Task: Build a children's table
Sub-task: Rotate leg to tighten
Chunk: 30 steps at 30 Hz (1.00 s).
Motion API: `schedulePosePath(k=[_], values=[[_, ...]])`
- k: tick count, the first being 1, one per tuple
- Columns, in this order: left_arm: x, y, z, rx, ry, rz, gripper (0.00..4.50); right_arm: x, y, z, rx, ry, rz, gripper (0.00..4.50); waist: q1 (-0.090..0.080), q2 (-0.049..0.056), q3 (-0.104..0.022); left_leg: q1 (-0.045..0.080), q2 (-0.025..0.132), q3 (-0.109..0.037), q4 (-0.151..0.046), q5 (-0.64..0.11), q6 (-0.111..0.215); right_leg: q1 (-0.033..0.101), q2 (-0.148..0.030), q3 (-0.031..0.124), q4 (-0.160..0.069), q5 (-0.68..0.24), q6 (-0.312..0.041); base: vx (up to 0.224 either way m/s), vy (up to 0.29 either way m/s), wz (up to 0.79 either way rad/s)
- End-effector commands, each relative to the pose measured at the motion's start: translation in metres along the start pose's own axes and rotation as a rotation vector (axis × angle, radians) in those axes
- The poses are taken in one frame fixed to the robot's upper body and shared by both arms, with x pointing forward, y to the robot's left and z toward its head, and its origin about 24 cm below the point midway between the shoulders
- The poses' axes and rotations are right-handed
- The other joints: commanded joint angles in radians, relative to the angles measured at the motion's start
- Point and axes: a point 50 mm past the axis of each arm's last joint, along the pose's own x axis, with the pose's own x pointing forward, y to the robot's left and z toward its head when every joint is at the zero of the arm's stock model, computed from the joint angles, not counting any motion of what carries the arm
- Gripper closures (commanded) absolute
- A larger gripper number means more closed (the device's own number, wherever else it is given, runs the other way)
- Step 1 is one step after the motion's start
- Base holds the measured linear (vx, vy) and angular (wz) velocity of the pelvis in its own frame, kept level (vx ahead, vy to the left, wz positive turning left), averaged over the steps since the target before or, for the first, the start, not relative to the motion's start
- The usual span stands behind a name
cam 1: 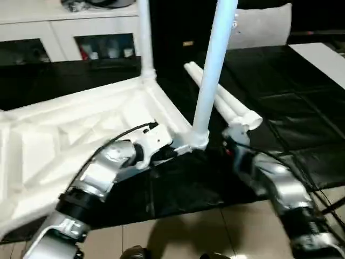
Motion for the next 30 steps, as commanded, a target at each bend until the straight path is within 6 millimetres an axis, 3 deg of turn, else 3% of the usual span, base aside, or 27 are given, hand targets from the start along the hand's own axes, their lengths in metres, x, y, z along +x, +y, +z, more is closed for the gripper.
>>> schedulePosePath(k=[1,6,9,14,17,19,21,30], values=[[-0.001,0.0,0.014,0.102,-0.054,-0.072,4.5,-0.01,-0.005,0.009,-0.048,-0.019,0.039,0.08,0.0,0.001,-0.076,0.032,0.061,-0.031,-0.07,-0.279,0.021,0.043,-0.074,0.047,-0.077,-0.274,-0.197,0.0,0.0,0.0],[-0.005,-0.001,0.009,0.149,-0.041,-0.151,4.5,-0.021,-0.009,0.011,-0.076,0.0,0.105,0.08,0.007,-0.001,-0.076,0.03,0.061,-0.031,-0.07,-0.287,0.021,0.045,-0.076,0.047,-0.078,-0.299,-0.19,0.0,0.0,0.0],[-0.009,-0.005,0.003,0.209,-0.003,-0.272,4.5,-0.03,-0.009,0.015,-0.082,0.031,0.236,0.08,0.014,-0.003,-0.077,0.029,0.063,-0.03,-0.069,-0.276,0.031,0.046,-0.076,0.046,-0.076,-0.296,-0.189,0.0,0.0,0.0],[-0.012,-0.009,0.003,0.225,-0.008,-0.357,4.5,-0.028,-0.007,0.016,-0.116,0.062,0.288,0.08,0.021,-0.004,-0.079,0.028,0.065,-0.029,-0.068,-0.25,0.033,0.045,-0.078,0.045,-0.068,-0.26,-0.216,0.0,0.0,0.0],[-0.013,-0.012,0.003,0.26,-0.004,-0.42,4.5,-0.023,-0.002,0.016,-0.142,0.083,0.336,0.08,0.021,-0.005,-0.078,0.03,0.065,-0.028,-0.068,-0.257,0.031,0.043,-0.077,0.045,-0.069,-0.275,-0.216,0.0,0.0,0.0],[-0.013,-0.013,0.003,0.27,-0.004,-0.437,4.5,-0.022,0.0,0.016,-0.135,0.08,0.376,0.08,0.021,-0.013,-0.077,0.03,0.065,-0.028,-0.068,-0.258,0.032,0.044,-0.079,0.046,-0.07,-0.293,-0.211,0.0,0.0,0.0],[-0.013,-0.013,0.002,0.282,0.001,-0.448,4.5,-0.022,0.003,0.015,-0.131,0.084,0.412,0.08,0.026,-0.008,-0.078,0.032,0.067,-0.028,-0.067,-0.258,0.03,0.042,-0.08,0.047,-0.071,-0.305,-0.205,0.0,0.0,0.0],[-0.013,-0.012,0.002,0.3,0.01,-0.476,4.5,-0.015,0.006,0.017,-0.105,0.082,0.462,0.9,0.031,-0.01,-0.08,0.032,0.067,-0.028,-0.067,-0.25,0.024,0.042,-0.08,0.047,-0.067,-0.295,-0.206,0.0,0.0,0.0]])
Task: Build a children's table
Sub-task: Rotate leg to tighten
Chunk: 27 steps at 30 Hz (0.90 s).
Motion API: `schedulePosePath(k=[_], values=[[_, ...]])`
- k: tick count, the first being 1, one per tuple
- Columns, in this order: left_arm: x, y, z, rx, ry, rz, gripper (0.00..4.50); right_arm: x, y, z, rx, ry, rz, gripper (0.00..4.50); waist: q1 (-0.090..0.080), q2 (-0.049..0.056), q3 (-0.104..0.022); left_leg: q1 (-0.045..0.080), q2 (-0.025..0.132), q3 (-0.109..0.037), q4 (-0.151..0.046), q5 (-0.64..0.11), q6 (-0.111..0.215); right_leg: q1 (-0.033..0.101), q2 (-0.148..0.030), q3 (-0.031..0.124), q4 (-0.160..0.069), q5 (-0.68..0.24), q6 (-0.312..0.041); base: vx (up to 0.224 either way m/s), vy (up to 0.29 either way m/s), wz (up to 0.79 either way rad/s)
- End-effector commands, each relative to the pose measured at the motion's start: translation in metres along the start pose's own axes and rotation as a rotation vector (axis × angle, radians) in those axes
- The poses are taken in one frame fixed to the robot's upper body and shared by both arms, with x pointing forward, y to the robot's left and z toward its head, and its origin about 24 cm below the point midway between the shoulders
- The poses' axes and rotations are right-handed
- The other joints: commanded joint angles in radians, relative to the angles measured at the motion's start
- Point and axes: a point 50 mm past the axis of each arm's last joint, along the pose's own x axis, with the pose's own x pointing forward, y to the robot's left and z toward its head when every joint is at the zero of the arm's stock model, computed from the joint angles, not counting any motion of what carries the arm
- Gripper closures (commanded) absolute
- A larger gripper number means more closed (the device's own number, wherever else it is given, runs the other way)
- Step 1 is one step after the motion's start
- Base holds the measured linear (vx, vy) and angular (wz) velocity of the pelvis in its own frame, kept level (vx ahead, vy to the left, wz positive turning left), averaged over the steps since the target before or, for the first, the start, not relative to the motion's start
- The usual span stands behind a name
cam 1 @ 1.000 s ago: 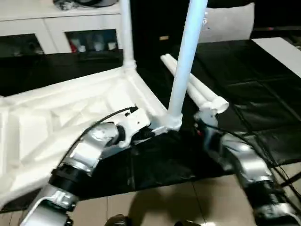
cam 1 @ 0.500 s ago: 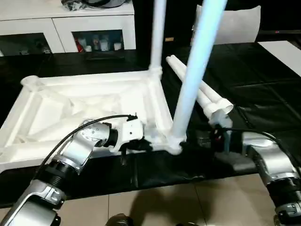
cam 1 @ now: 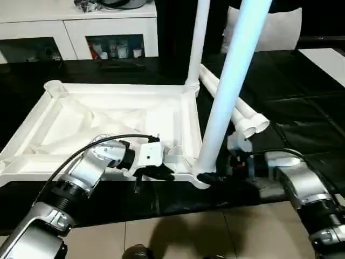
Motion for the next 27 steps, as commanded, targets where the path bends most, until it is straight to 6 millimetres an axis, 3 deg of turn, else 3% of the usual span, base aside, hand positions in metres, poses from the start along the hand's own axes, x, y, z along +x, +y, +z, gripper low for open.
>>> schedulePosePath(k=[1,8,15,17,18,19,22,24,25,27], values=[[0.006,-0.002,0.008,0.064,0.009,-0.074,4.5,-0.001,-0.003,0.006,-0.009,-0.014,-0.001,0.9,-0.003,-0.009,-0.079,0.028,0.066,-0.029,-0.07,-0.248,0.025,0.039,-0.079,0.047,-0.07,-0.292,-0.206,0.0,0.0,0.0],[0.006,-0.002,0.006,0.056,0.007,-0.077,4.5,0.0,-0.002,0.006,-0.008,-0.019,0.018,1.61,-0.003,-0.009,-0.078,0.029,0.066,-0.029,-0.07,-0.253,0.025,0.039,-0.08,0.047,-0.071,-0.31,-0.202,0.0,0.0,0.0],[0.008,0.003,0.008,-0.027,-0.031,0.04,4.5,0.011,0.004,0.005,0.041,-0.063,-0.013,1.76,-0.004,-0.01,-0.078,0.029,0.067,-0.028,-0.07,-0.239,0.026,0.038,-0.078,0.047,-0.07,-0.302,-0.204,0.0,0.0,0.0],[0.009,0.01,0.013,-0.093,-0.053,0.138,4.5,0.024,0.002,0.004,0.073,-0.075,-0.12,1.76,-0.009,-0.011,-0.075,0.03,0.067,-0.029,-0.074,-0.255,0.013,0.036,-0.078,0.047,-0.07,-0.325,-0.204,0.0,0.0,0.0],[0.01,0.011,0.014,-0.11,-0.059,0.165,4.5,0.028,0.001,0.004,0.084,-0.081,-0.162,1.76,-0.015,-0.013,-0.071,0.03,0.062,-0.032,-0.074,-0.282,0.0,0.035,-0.081,0.047,-0.076,-0.382,-0.192,0.0,0.0,0.0],[0.011,0.013,0.016,-0.128,-0.066,0.189,4.5,0.032,-0.001,0.005,0.101,-0.09,-0.202,1.76,-0.022,-0.009,-0.07,0.034,0.06,-0.035,-0.074,-0.31,-0.015,0.031,-0.082,0.046,-0.082,-0.433,-0.18,0.0,0.0,0.0],[0.016,0.017,0.023,-0.189,-0.089,0.279,4.5,0.048,-0.008,0.008,0.18,-0.135,-0.334,1.77,-0.036,-0.01,-0.069,0.031,0.059,-0.039,-0.077,-0.338,-0.028,0.033,-0.082,0.046,-0.086,-0.469,-0.16,0.0,0.0,0.0],[0.024,0.022,0.03,-0.259,-0.101,0.385,4.5,0.063,-0.012,0.013,0.225,-0.153,-0.442,1.77,-0.057,-0.011,-0.067,0.027,0.057,-0.042,-0.079,-0.336,-0.041,0.034,-0.08,0.043,-0.084,-0.462,-0.162,0.0,0.0,0.0],[0.025,0.022,0.031,-0.27,-0.101,0.402,4.5,0.065,-0.013,0.014,0.23,-0.153,-0.458,1.77,-0.061,-0.012,-0.07,0.031,0.054,-0.04,-0.075,-0.337,-0.037,0.032,-0.081,0.044,-0.089,-0.47,-0.156,0.0,0.0,0.0],[0.028,0.025,0.035,-0.308,-0.108,0.469,4.5,0.07,-0.015,0.016,0.22,-0.136,-0.509,1.77,-0.068,-0.015,-0.069,0.027,0.053,-0.039,-0.073,-0.323,-0.023,0.033,-0.08,0.045,-0.09,-0.465,-0.154,0.0,0.0,0.0]])
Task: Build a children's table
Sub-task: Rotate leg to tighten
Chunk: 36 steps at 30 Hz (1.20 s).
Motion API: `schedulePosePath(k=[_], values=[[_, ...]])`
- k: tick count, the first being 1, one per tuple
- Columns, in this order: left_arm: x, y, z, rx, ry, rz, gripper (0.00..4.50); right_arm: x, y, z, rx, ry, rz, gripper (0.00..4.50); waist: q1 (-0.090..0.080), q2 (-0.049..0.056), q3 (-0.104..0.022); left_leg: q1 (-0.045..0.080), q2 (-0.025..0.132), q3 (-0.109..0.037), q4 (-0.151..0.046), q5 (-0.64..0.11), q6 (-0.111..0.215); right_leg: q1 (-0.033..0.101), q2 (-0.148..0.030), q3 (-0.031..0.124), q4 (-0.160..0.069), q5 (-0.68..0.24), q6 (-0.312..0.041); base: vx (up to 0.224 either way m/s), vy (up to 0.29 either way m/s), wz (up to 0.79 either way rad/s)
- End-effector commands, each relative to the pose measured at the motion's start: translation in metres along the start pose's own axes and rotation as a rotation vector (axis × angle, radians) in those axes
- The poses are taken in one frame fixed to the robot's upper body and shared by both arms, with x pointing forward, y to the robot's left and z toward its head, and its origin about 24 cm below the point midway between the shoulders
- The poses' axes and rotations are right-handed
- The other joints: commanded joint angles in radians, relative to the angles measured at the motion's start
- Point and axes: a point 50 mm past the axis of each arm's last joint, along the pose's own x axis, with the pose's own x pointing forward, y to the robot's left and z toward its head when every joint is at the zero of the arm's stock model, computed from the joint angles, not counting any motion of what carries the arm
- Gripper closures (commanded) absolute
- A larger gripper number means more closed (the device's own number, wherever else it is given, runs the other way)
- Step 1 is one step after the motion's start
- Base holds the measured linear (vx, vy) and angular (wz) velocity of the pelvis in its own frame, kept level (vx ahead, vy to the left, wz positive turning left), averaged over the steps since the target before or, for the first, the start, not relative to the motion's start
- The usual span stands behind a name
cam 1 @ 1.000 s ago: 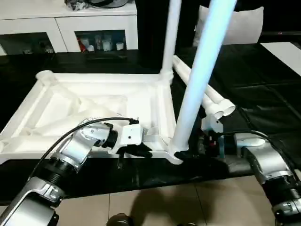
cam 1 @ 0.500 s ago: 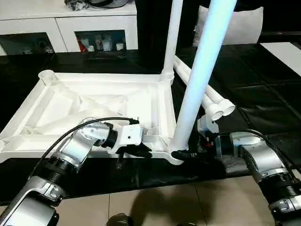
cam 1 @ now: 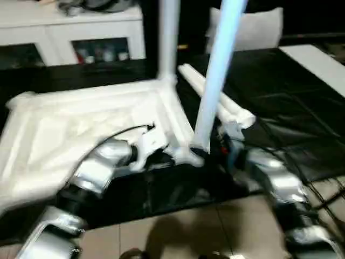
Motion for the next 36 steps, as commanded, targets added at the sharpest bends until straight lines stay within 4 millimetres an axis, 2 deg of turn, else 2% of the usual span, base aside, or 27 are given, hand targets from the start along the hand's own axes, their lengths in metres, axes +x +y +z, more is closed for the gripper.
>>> schedulePosePath(k=[1,3,5,8,10,11,13,15,19,20,22,25,28,32,34,36], values=[[0.006,-0.004,0.03,0.024,-0.105,0.07,4.5,0.019,0.021,0.003,-0.003,0.011,0.04,1.77,0.006,-0.013,-0.071,0.022,0.053,-0.038,-0.075,-0.315,-0.017,0.035,-0.078,0.044,-0.097,-0.451,-0.158,0.0,0.0,0.0],[0.009,-0.004,0.034,0.026,-0.108,0.113,4.5,0.02,0.02,0.004,0.022,-0.01,0.01,1.22,0.006,-0.012,-0.072,0.021,0.052,-0.036,-0.074,-0.294,-0.001,0.035,-0.077,0.045,-0.096,-0.415,-0.164,0.0,0.0,0.0],[0.009,-0.005,0.036,0.04,-0.116,0.112,4.5,0.02,0.02,0.004,0.028,-0.019,0.003,1.08,0.009,-0.017,-0.075,0.018,0.053,-0.033,-0.073,-0.264,0.014,0.037,-0.074,0.046,-0.091,-0.366,-0.168,0.0,0.0,0.0],[0.007,-0.004,0.036,0.06,-0.107,0.117,4.5,0.015,0.019,0.005,0.016,-0.032,0.022,0.63,0.013,-0.015,-0.078,0.014,0.054,-0.03,-0.07,-0.21,0.036,0.042,-0.072,0.047,-0.08,-0.265,-0.19,0.0,0.0,0.0],[0.003,-0.003,0.033,0.073,-0.096,0.109,4.5,0.008,0.016,0.007,0.003,-0.055,0.046,0.52,0.017,-0.014,-0.08,0.013,0.054,-0.029,-0.069,-0.193,0.044,0.045,-0.073,0.046,-0.078,-0.242,-0.195,0.0,0.0,0.0],[0.002,-0.002,0.032,0.082,-0.095,0.103,4.5,0.006,0.015,0.007,-0.004,-0.06,0.053,0.4,0.019,-0.009,-0.081,0.013,0.054,-0.031,-0.068,-0.187,0.046,0.045,-0.073,0.046,-0.075,-0.232,-0.195,0.0,0.0,0.0],[0.0,-0.001,0.03,0.099,-0.087,0.091,4.5,-0.001,0.011,0.006,-0.033,-0.056,0.077,0.26,0.018,-0.011,-0.079,0.014,0.055,-0.029,-0.07,-0.204,0.047,0.044,-0.071,0.045,-0.078,-0.24,-0.198,0.0,0.0,0.0],[-0.003,0.002,0.026,0.115,-0.073,0.074,4.5,-0.01,0.005,0.004,-0.074,-0.046,0.103,0.07,0.021,-0.009,-0.077,0.015,0.055,-0.03,-0.07,-0.219,0.042,0.043,-0.072,0.045,-0.08,-0.257,-0.193,0.0,0.0,0.0],[-0.005,0.004,0.023,0.142,-0.059,0.038,4.5,-0.021,-0.002,0.005,-0.11,-0.039,0.14,0.07,0.025,-0.009,-0.075,0.016,0.054,-0.031,-0.071,-0.245,0.033,0.043,-0.073,0.045,-0.086,-0.306,-0.185,0.0,0.0,0.0],[-0.009,0.005,0.019,0.187,-0.051,-0.027,4.5,-0.034,-0.01,0.006,-0.145,-0.023,0.187,0.07,0.029,-0.01,-0.075,0.018,0.054,-0.031,-0.071,-0.251,0.037,0.042,-0.072,0.044,-0.089,-0.317,-0.178,0.0,0.0,0.0],[-0.011,0.003,0.017,0.217,-0.055,-0.082,4.5,-0.04,-0.014,0.008,-0.158,-0.016,0.223,0.07,0.039,-0.009,-0.075,0.019,0.057,-0.03,-0.071,-0.256,0.036,0.041,-0.072,0.047,-0.086,-0.313,-0.171,0.0,0.0,0.0],[-0.016,-0.001,0.013,0.265,-0.052,-0.191,4.5,-0.049,-0.016,0.01,-0.184,0.012,0.311,0.07,0.041,-0.008,-0.076,0.019,0.059,-0.031,-0.072,-0.253,0.039,0.042,-0.074,0.046,-0.083,-0.299,-0.183,0.0,0.0,0.0],[-0.019,-0.005,0.008,0.311,-0.025,-0.284,4.5,-0.055,-0.015,0.011,-0.198,0.055,0.412,0.07,0.051,-0.005,-0.078,0.02,0.061,-0.03,-0.07,-0.249,0.041,0.04,-0.073,0.045,-0.078,-0.282,-0.2,0.0,0.0,0.0],[-0.023,-0.008,0.003,0.354,0.0,-0.401,4.5,-0.056,-0.014,0.014,-0.256,0.093,0.493,0.07,0.061,-0.005,-0.075,0.021,0.063,-0.029,-0.071,-0.263,0.034,0.037,-0.074,0.046,-0.079,-0.294,-0.208,0.0,0.0,0.0],[-0.024,-0.009,0.002,0.368,0.007,-0.43,4.5,-0.056,-0.012,0.014,-0.264,0.098,0.522,0.07,0.062,-0.007,-0.075,0.022,0.063,-0.03,-0.072,-0.28,0.024,0.038,-0.077,0.046,-0.08,-0.322,-0.201,0.0,0.0,0.0],[-0.025,-0.01,0.001,0.384,0.019,-0.461,4.5,-0.055,-0.011,0.014,-0.261,0.103,0.556,0.07,0.062,-0.015,-0.072,0.024,0.064,-0.029,-0.074,-0.293,0.02,0.037,-0.077,0.047,-0.083,-0.353,-0.196,0.0,0.0,0.0]])
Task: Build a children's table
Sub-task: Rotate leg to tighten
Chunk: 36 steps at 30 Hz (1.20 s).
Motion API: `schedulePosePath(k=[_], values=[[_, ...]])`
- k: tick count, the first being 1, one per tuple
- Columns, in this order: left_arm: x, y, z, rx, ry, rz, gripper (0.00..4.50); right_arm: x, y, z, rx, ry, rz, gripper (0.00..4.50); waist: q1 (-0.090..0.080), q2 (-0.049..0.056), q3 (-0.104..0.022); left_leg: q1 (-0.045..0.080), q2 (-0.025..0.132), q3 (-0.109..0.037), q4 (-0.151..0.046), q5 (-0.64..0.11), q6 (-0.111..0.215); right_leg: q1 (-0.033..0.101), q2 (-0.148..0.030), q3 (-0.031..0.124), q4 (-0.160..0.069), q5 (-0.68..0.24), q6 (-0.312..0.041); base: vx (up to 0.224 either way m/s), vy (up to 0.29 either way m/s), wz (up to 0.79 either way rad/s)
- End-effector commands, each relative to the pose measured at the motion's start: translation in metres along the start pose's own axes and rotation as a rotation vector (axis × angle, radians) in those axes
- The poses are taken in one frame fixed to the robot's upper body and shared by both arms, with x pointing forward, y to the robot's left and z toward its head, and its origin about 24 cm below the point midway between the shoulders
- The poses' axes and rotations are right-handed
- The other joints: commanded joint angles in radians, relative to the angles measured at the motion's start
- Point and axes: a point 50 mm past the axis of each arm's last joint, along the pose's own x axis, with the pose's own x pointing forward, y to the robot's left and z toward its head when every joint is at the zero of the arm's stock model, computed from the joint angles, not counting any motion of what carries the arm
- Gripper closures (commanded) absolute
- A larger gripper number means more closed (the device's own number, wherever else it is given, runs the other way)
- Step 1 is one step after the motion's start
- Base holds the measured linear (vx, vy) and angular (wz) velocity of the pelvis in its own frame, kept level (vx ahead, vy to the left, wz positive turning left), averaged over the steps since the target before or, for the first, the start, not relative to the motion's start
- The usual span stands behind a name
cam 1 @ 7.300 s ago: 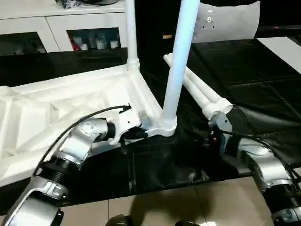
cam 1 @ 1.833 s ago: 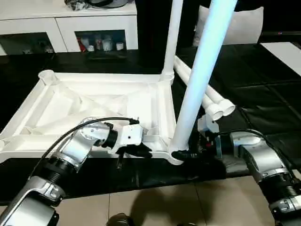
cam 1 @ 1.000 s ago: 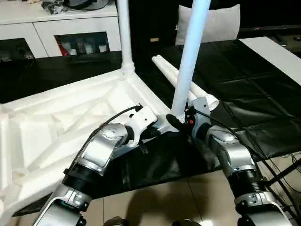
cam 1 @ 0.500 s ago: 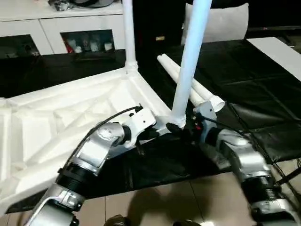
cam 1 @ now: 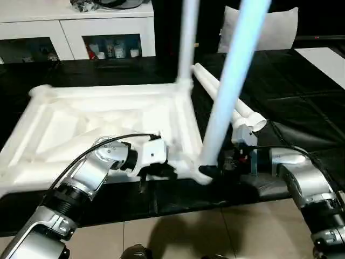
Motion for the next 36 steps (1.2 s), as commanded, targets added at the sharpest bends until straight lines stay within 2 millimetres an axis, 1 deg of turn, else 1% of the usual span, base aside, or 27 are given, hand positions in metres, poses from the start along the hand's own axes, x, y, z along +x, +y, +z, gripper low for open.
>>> schedulePosePath(k=[1,2,4,5,7,9,10,13,14,16,17,19,21,22,24,25,26,27,28,29,30,31,32,33,34,35,36], values=[[0.001,0.0,0.01,0.076,0.007,-0.066,4.5,-0.001,-0.001,0.004,-0.021,-0.003,0.026,0.22,-0.002,-0.01,-0.073,0.029,0.064,-0.031,-0.074,-0.295,0.018,0.039,-0.079,0.048,-0.083,-0.364,-0.192,0.0,0.0,0.0],[0.001,0.0,0.009,0.085,0.013,-0.073,4.5,0.001,0.0,0.004,-0.016,-0.002,0.052,0.22,-0.003,-0.013,-0.073,0.029,0.065,-0.031,-0.075,-0.295,0.016,0.04,-0.079,0.048,-0.084,-0.369,-0.19,0.0,0.0,0.0],[0.001,0.0,0.009,0.089,0.015,-0.077,4.5,0.002,0.001,0.003,-0.012,0.0,0.07,0.42,-0.003,-0.011,-0.074,0.028,0.065,-0.031,-0.074,-0.286,0.016,0.039,-0.079,0.048,-0.082,-0.358,-0.193,0.0,0.0,0.0],[0.001,0.0,0.009,0.091,0.015,-0.078,4.5,0.002,0.002,0.003,-0.009,0.003,0.082,0.48,-0.003,-0.014,-0.075,0.028,0.065,-0.031,-0.074,-0.283,0.018,0.04,-0.079,0.048,-0.081,-0.353,-0.194,0.0,0.0,0.0],[0.001,0.001,0.008,0.094,0.018,-0.076,4.5,0.003,0.005,0.001,-0.004,0.026,0.114,0.68,-0.002,-0.012,-0.075,0.029,0.064,-0.029,-0.072,-0.277,0.02,0.039,-0.078,0.048,-0.081,-0.348,-0.197,0.0,0.0,0.0],[0.0,0.001,0.008,0.097,0.019,-0.076,4.5,0.003,0.005,-0.001,-0.009,0.04,0.121,0.86,-0.002,-0.013,-0.076,0.027,0.064,-0.03,-0.072,-0.268,0.022,0.04,-0.079,0.048,-0.08,-0.342,-0.197,0.0,0.0,0.0],[0.0,0.002,0.007,0.098,0.019,-0.076,4.5,0.003,0.005,-0.002,-0.009,0.046,0.124,0.86,-0.002,-0.013,-0.075,0.027,0.064,-0.03,-0.072,-0.266,0.022,0.04,-0.079,0.048,-0.08,-0.341,-0.197,0.0,0.0,0.0],[0.0,0.002,0.006,0.097,0.017,-0.073,4.5,0.003,0.005,-0.002,-0.01,0.045,0.127,1.21,-0.002,-0.013,-0.075,0.027,0.063,-0.029,-0.072,-0.267,0.022,0.04,-0.078,0.048,-0.081,-0.351,-0.195,0.0,0.0,0.0],[0.0,0.002,0.006,0.094,0.015,-0.07,4.5,0.004,0.005,-0.002,-0.01,0.045,0.128,1.21,-0.002,-0.013,-0.075,0.028,0.064,-0.03,-0.072,-0.27,0.021,0.04,-0.079,0.048,-0.081,-0.355,-0.194,0.0,0.0,0.0],[0.0,0.002,0.005,0.084,0.01,-0.066,4.5,0.005,0.005,-0.003,-0.003,0.037,0.128,1.45,-0.002,-0.014,-0.075,0.028,0.064,-0.03,-0.072,-0.273,0.019,0.04,-0.079,0.048,-0.081,-0.363,-0.192,0.0,0.0,0.0],[0.0,0.002,0.005,0.082,0.01,-0.066,4.5,0.005,0.005,-0.003,-0.001,0.036,0.128,1.45,-0.002,-0.014,-0.075,0.028,0.064,-0.03,-0.073,-0.274,0.019,0.04,-0.079,0.048,-0.082,-0.364,-0.192,0.0,0.0,0.0],[0.0,0.003,0.004,0.053,-0.004,-0.047,4.5,0.007,0.006,-0.002,0.023,0.017,0.122,1.68,-0.002,-0.014,-0.075,0.029,0.064,-0.03,-0.072,-0.275,0.019,0.04,-0.08,0.048,-0.082,-0.37,-0.191,0.0,0.0,0.0],[-0.001,0.005,0.004,0.03,-0.016,-0.021,4.5,0.01,0.006,-0.002,0.043,-0.001,0.106,1.76,-0.003,-0.013,-0.074,0.029,0.064,-0.03,-0.073,-0.275,0.017,0.04,-0.078,0.048,-0.081,-0.369,-0.194,0.0,0.0,0.0],[-0.001,0.005,0.004,0.024,-0.02,-0.012,4.5,0.011,0.006,-0.002,0.05,-0.007,0.1,1.76,-0.004,-0.009,-0.073,0.029,0.063,-0.031,-0.074,-0.281,0.015,0.039,-0.078,0.047,-0.082,-0.377,-0.192,0.0,0.0,0.0],[-0.002,0.007,0.005,-0.021,-0.039,0.037,4.5,0.018,0.005,-0.001,0.079,-0.032,0.059,1.79,-0.007,-0.011,-0.073,0.028,0.063,-0.03,-0.074,-0.286,0.011,0.039,-0.079,0.048,-0.082,-0.385,-0.192,0.0,0.0,0.0],[-0.002,0.012,0.006,-0.093,-0.052,0.135,4.5,0.032,0.003,-0.001,0.117,-0.05,-0.048,1.81,-0.008,-0.007,-0.071,0.033,0.062,-0.033,-0.075,-0.303,-0.001,0.035,-0.08,0.047,-0.087,-0.412,-0.191,0.0,0.0,0.0],[-0.002,0.012,0.006,-0.093,-0.052,0.135,4.5,0.032,0.003,-0.001,0.117,-0.05,-0.048,1.81,-0.015,-0.009,-0.069,0.031,0.062,-0.033,-0.076,-0.311,-0.009,0.035,-0.079,0.047,-0.087,-0.426,-0.187,0.0,0.0,0.0],[-0.001,0.013,0.006,-0.108,-0.05,0.161,4.5,0.035,0.002,-0.002,0.12,-0.045,-0.08,1.81,-0.018,-0.011,-0.07,0.032,0.058,-0.037,-0.076,-0.324,-0.015,0.038,-0.082,0.044,-0.092,-0.466,-0.17,0.0,0.0,0.0],[0.0,0.016,0.006,-0.136,-0.053,0.219,4.5,0.042,0.0,-0.002,0.139,-0.038,-0.131,1.82,-0.024,-0.006,-0.069,0.034,0.059,-0.038,-0.077,-0.332,-0.024,0.033,-0.081,0.045,-0.092,-0.478,-0.163,0.0,0.0,0.0],[0.002,0.02,0.008,-0.186,-0.063,0.299,4.5,0.051,-0.004,0.0,0.179,-0.06,-0.196,1.82,-0.029,-0.008,-0.067,0.034,0.059,-0.038,-0.078,-0.342,-0.026,0.032,-0.079,0.045,-0.094,-0.485,-0.162,0.0,0.0,0.0],[0.003,0.023,0.01,-0.222,-0.07,0.351,4.5,0.058,-0.005,0.001,0.21,-0.076,-0.236,1.82,-0.039,-0.008,-0.066,0.033,0.058,-0.042,-0.079,-0.353,-0.034,0.034,-0.08,0.042,-0.094,-0.496,-0.162,0.0,0.0,0.0],[0.006,0.025,0.012,-0.261,-0.078,0.408,4.5,0.065,-0.008,0.004,0.241,-0.091,-0.278,1.82,-0.044,-0.009,-0.068,0.031,0.055,-0.044,-0.079,-0.358,-0.037,0.036,-0.08,0.039,-0.097,-0.509,-0.153,0.0,0.0,0.0],[0.009,0.03,0.015,-0.314,-0.086,0.495,4.5,0.075,-0.011,0.006,0.283,-0.099,-0.34,1.82,-0.049,-0.009,-0.068,0.031,0.056,-0.042,-0.079,-0.355,-0.039,0.035,-0.08,0.041,-0.095,-0.5,-0.154,0.0,0.0,0.0],[0.011,0.032,0.016,-0.337,-0.088,0.534,4.5,0.079,-0.012,0.007,0.3,-0.095,-0.37,1.83,-0.059,-0.009,-0.068,0.032,0.054,-0.042,-0.076,-0.356,-0.04,0.031,-0.079,0.041,-0.096,-0.491,-0.164,0.0,0.0,0.0],[0.014,0.034,0.021,-0.366,-0.094,0.585,4.5,0.086,-0.015,0.007,0.332,-0.08,-0.423,1.83,-0.061,-0.013,-0.069,0.032,0.053,-0.041,-0.075,-0.344,-0.034,0.033,-0.079,0.042,-0.098,-0.481,-0.164,0.0,0.0,0.0],[0.017,0.036,0.026,-0.382,-0.105,0.617,4.5,0.09,-0.017,0.007,0.34,-0.065,-0.461,1.83,-0.065,-0.011,-0.07,0.032,0.053,-0.04,-0.073,-0.336,-0.031,0.032,-0.078,0.043,-0.096,-0.47,-0.168,0.0,0.0,0.0],[0.024,0.038,0.037,-0.401,-0.137,0.658,4.5,0.095,-0.02,0.007,0.329,-0.053,-0.517,1.83,-0.065,-0.015,-0.07,0.029,0.052,-0.038,-0.072,-0.319,-0.021,0.034,-0.078,0.043,-0.098,-0.456,-0.169,0.0,0.0,0.0]])
